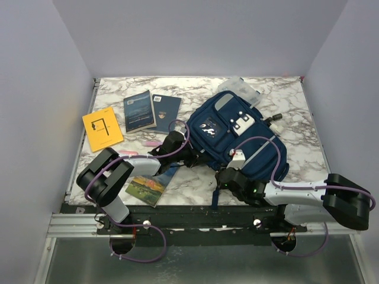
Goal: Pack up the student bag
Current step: Unzip the student bag at the center of the board.
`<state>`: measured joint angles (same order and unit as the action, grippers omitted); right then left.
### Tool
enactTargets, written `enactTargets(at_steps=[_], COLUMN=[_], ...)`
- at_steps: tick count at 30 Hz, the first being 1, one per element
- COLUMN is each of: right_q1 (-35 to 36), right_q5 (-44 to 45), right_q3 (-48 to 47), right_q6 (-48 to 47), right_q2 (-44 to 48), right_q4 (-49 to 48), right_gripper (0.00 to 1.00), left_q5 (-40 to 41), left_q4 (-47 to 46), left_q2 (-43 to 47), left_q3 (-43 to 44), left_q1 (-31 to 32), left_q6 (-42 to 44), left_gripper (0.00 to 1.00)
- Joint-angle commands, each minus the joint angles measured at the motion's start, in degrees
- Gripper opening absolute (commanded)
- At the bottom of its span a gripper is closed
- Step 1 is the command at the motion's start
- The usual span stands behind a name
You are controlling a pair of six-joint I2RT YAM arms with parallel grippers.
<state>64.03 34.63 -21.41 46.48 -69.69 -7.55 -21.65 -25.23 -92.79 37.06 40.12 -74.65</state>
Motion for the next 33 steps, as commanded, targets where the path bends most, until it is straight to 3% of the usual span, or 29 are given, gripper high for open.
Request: enactTargets(at_steps=[1, 5, 11, 15, 19, 25, 29, 33], right_q1=[-0.1, -0.1, -0.1, -0.1, -0.1, -0.1, -0.3, -0.6], right_q5=[6.1, 7.3, 1.4, -5.1, -4.7, -1.6, 0.8, -3.0], right_q3=[-1.0, -1.5, -3.8, -8.4, -10.4, -8.5, -12.0, -16.5], right_q6=[-0.8, -2.1, 1.8, 4.2, 4.9, 6.2, 9.3, 12.2], right_q2=[1.7, 3.3, 5.1, 4.4, 5.2, 7.4, 5.5, 0.9], right_q4=[0.8, 1.8, 10.3, 19.7, 26.0, 28.1, 36.2, 44.0], right_gripper=[0.21, 0.01, 0.01, 0.01, 0.01, 0.01, 0.01, 0.01], left_q5=[-3.7, -5.1, -3.3, 7.6, 15.9, 12.9, 10.8, 9.3], left_q4=[-4.9, -4.6, 4.6, 26.3, 40.2, 44.0, 47.6, 50.5], left_q2=[2.7, 2.5, 1.7, 2.3, 1.1, -3.0, -6.5, -9.9], left_q3=[0.0, 1.1, 6.0, 16.1, 26.7, 34.7, 40.5, 45.4], left_q1=[0.0, -1.4, -2.0, -2.0, -2.5, -6.4, -8.3, -10.3], left_q6=[-1.8, 0.1, 7.7, 17.3, 25.3, 30.7, 35.5, 40.2], left_gripper=[0.0, 0.0, 0.0, 0.0, 0.0, 0.0, 0.0, 0.0])
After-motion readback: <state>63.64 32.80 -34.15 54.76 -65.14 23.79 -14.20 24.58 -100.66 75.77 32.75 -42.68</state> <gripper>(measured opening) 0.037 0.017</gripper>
